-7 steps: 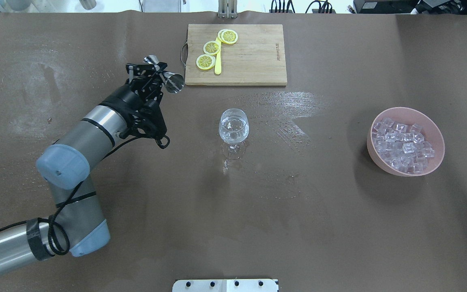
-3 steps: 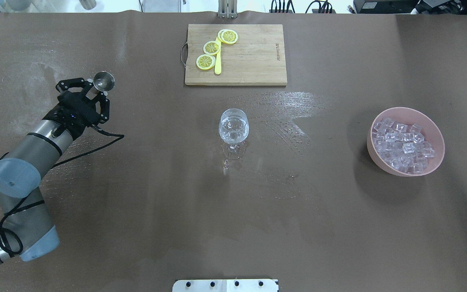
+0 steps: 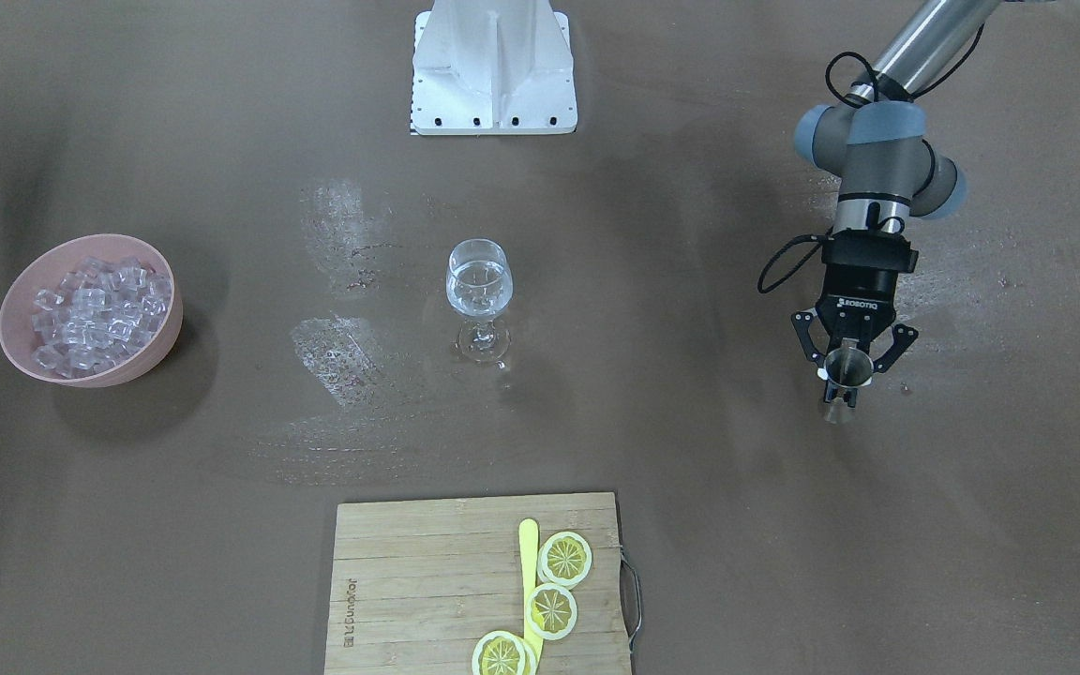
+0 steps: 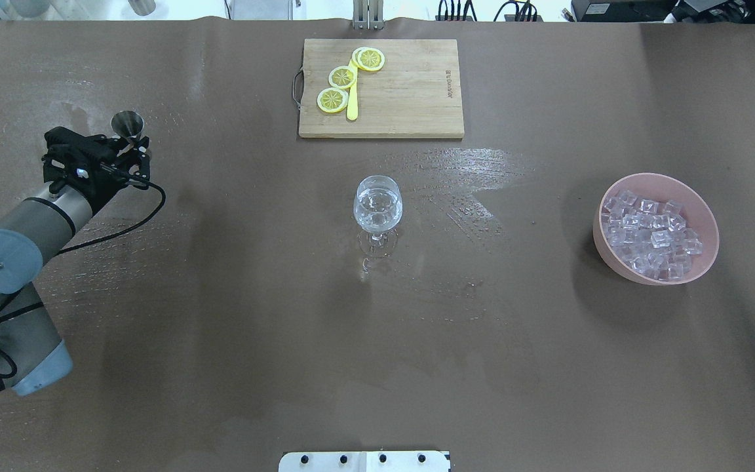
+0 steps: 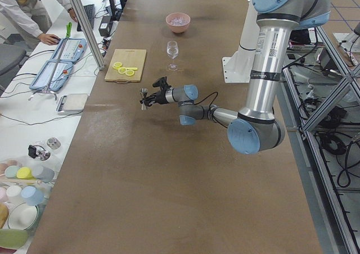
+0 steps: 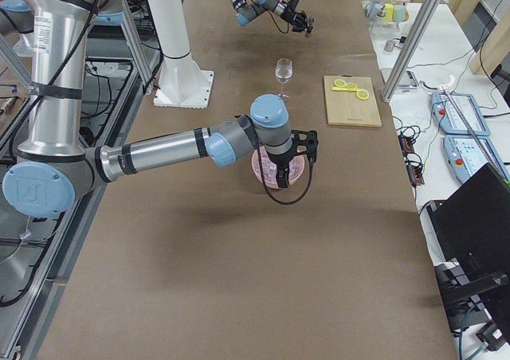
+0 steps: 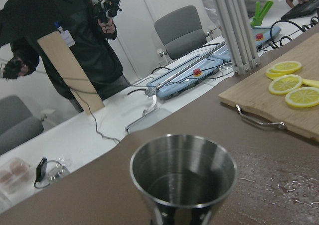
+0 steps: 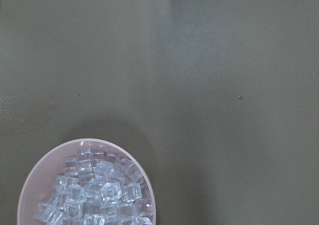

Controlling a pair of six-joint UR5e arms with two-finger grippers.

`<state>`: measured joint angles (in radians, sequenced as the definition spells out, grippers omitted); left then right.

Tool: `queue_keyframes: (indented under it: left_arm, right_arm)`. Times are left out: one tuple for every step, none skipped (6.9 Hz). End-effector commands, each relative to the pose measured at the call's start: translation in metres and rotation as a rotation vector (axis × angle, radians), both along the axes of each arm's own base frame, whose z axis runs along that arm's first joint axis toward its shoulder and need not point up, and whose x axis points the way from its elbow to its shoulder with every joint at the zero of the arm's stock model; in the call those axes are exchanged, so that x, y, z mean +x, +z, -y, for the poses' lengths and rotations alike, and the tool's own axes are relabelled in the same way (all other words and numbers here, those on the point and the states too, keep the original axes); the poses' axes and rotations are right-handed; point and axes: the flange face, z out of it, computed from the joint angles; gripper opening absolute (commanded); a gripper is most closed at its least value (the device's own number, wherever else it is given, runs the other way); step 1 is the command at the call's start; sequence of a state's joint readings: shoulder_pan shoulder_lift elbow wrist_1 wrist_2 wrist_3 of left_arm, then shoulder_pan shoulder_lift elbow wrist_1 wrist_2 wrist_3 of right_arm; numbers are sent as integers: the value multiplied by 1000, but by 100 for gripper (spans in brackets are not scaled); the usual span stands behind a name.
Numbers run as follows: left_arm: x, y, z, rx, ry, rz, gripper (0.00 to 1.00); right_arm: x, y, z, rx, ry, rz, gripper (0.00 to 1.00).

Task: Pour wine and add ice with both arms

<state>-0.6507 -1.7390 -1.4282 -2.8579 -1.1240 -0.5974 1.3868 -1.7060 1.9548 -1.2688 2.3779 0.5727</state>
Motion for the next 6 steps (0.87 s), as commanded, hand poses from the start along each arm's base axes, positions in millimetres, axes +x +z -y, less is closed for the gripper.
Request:
queue_keyframes:
  left_arm:
    - [-28, 61, 27, -193, -17, -89, 0]
    - [-46, 74, 38, -297, 5, -191, 0]
    - [-66, 75, 49, -333, 18, -230, 0]
    - [-72, 79, 52, -367, -1, -270, 0]
    - [-73, 81, 51, -371, -6, -273, 0]
    - [-72, 91, 51, -380, -9, -257, 0]
  right_arm:
    - [-15, -1, 2, 7, -28, -8, 99]
    - [-18, -3, 3, 15, -36, -10, 99]
    - [-21, -10, 8, 30, -41, -8, 99]
    - [-25, -10, 9, 29, -47, -9, 99]
    - [-27, -10, 9, 28, -51, -9, 99]
    - [-31, -12, 12, 34, -58, -7, 99]
